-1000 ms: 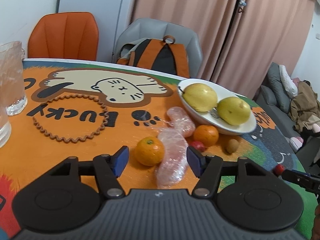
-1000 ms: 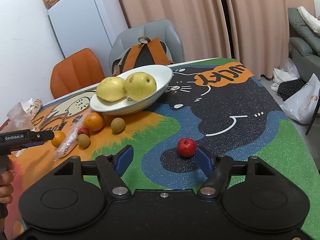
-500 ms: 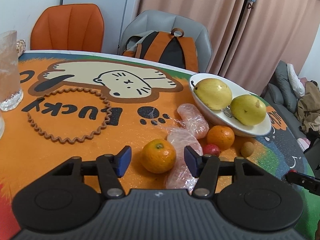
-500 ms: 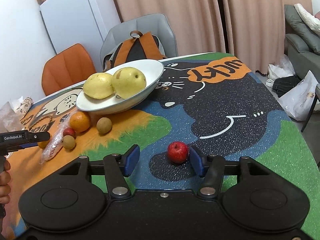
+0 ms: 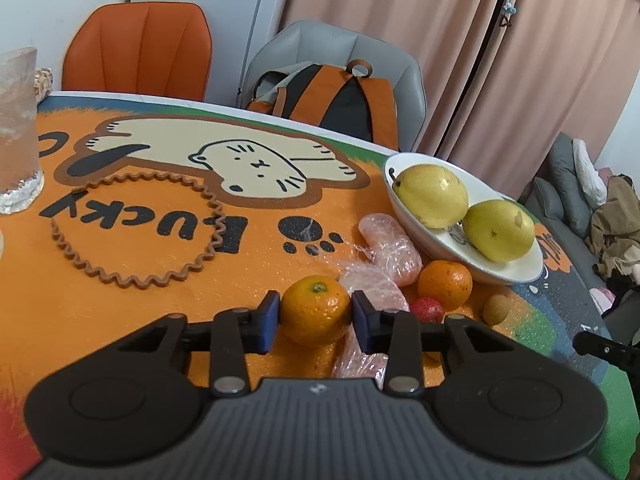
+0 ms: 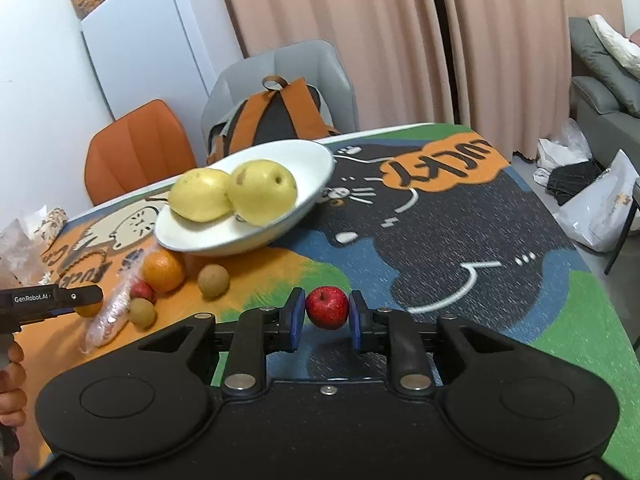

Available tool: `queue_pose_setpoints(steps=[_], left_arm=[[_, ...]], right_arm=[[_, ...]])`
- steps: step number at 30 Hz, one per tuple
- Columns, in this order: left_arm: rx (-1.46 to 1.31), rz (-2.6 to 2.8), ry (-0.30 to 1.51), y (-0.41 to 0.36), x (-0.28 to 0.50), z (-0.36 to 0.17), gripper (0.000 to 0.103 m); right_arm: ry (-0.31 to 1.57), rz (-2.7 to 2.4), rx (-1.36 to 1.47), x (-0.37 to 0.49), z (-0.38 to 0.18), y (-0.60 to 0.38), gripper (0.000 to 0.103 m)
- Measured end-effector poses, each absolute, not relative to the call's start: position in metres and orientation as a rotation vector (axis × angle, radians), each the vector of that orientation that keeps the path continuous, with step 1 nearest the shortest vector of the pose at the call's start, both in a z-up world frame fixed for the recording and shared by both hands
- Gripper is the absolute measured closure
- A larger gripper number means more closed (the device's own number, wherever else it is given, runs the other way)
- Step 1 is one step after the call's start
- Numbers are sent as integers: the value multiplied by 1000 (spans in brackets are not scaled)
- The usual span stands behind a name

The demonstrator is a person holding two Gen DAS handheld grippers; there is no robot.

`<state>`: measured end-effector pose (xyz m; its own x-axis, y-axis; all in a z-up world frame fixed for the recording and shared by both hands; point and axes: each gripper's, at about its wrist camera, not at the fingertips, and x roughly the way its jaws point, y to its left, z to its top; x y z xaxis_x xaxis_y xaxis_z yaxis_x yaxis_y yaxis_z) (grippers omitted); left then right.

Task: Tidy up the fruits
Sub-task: 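Carry the red fruit onto the plate and open the right tool while the left tool carries the mandarin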

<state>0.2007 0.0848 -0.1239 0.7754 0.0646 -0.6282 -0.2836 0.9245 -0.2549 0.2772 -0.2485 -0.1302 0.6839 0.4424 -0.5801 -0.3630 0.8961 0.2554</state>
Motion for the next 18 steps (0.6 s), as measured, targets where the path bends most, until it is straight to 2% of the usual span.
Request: queue_pose_setpoints(steps=[18], left_arm=[[-333, 167, 590, 85, 192, -83, 66]], right_arm=[[620, 558, 81, 304, -96, -198, 81]])
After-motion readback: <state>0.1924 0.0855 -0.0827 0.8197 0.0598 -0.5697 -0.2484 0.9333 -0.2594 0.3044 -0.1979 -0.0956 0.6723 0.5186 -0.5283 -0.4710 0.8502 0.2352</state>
